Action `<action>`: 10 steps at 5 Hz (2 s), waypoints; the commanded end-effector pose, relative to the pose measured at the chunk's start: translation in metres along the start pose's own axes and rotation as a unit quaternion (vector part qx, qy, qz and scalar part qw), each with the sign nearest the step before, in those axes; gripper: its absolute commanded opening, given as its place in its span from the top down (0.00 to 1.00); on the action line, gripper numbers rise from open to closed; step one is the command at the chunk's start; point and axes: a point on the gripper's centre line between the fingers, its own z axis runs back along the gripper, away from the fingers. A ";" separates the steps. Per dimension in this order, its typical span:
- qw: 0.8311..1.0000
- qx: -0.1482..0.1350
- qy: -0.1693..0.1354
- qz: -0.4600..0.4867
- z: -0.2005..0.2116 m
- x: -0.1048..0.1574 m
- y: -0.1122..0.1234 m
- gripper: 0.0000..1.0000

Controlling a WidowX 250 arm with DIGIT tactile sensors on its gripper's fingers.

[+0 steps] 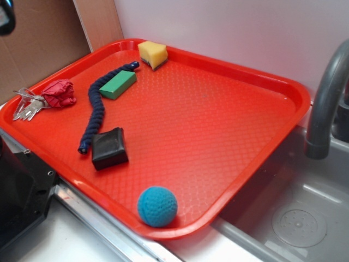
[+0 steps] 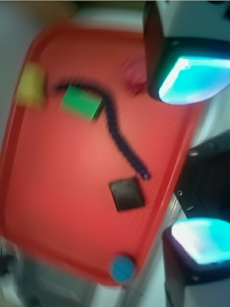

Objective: Grab the silver keys.

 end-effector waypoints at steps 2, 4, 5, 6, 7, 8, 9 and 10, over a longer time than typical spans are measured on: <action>0.965 0.030 0.140 -0.218 -0.050 -0.052 0.047 0.00; 0.943 0.079 0.208 -0.247 -0.066 -0.042 0.081 0.00; 0.933 0.130 0.202 -0.269 -0.069 -0.044 0.090 0.00; 0.926 0.147 0.222 -0.268 -0.081 -0.050 0.099 0.00; 0.927 0.111 0.267 -0.240 -0.117 -0.068 0.110 0.00; 0.927 0.097 0.274 -0.237 -0.134 -0.070 0.115 0.00; 0.917 0.100 0.307 -0.233 -0.153 -0.070 0.116 0.07; 0.924 0.110 0.296 -0.215 -0.149 -0.070 0.118 1.00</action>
